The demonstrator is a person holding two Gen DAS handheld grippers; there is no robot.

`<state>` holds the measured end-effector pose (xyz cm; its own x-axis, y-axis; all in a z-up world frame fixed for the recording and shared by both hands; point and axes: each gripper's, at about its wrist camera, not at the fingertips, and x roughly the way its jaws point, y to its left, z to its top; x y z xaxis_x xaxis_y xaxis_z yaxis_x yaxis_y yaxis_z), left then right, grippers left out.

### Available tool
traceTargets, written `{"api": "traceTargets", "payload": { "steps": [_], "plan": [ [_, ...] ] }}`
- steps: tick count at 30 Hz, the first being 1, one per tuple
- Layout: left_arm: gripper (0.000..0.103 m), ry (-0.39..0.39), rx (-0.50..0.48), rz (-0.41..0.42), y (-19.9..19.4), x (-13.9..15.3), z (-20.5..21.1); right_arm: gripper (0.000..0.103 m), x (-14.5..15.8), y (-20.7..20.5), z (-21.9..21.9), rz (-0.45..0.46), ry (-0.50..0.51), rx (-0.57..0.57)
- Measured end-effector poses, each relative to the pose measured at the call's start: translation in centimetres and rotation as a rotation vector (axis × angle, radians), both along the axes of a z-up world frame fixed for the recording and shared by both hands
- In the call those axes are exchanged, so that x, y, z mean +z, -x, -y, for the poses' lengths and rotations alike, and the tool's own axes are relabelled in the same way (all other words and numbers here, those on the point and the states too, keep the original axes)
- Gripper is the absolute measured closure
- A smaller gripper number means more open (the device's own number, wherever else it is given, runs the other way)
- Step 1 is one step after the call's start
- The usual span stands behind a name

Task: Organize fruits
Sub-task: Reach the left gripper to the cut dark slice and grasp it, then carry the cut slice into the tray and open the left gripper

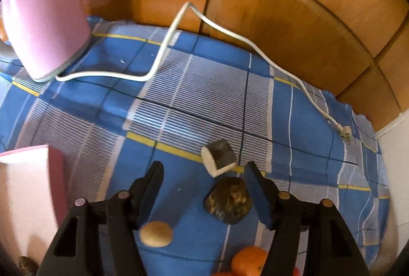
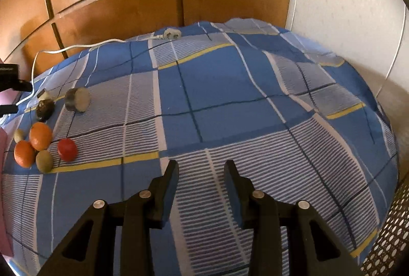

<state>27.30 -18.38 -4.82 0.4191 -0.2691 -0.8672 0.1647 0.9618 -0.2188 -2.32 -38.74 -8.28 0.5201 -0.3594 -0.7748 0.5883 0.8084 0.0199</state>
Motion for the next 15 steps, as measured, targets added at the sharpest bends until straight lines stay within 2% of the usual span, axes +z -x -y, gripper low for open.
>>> {"api": "traceTargets", "payload": {
  "steps": [3,5,7,11,15],
  "plan": [
    [0.040,-0.012,-0.010,-0.004,-0.7,-0.7,0.9,0.053,-0.2,0.0,0.0,0.011,0.001,0.018],
    [0.054,-0.014,-0.022,-0.002,-1.2,-1.3,1.4,0.047,-0.3,-0.1,-0.2,0.019,0.000,0.026],
    [0.062,-0.005,-0.032,-0.019,-1.6,-2.1,1.5,0.040,-0.4,-0.2,-0.4,0.024,0.002,0.034],
    [0.076,0.045,-0.044,-0.033,-1.4,-2.4,1.3,0.034,-0.6,-0.3,-0.8,0.036,0.011,0.045],
    [0.076,0.058,-0.084,0.038,0.1,-0.5,0.4,0.031,-0.6,-0.3,-1.0,0.040,0.021,0.050]
  ]
}}
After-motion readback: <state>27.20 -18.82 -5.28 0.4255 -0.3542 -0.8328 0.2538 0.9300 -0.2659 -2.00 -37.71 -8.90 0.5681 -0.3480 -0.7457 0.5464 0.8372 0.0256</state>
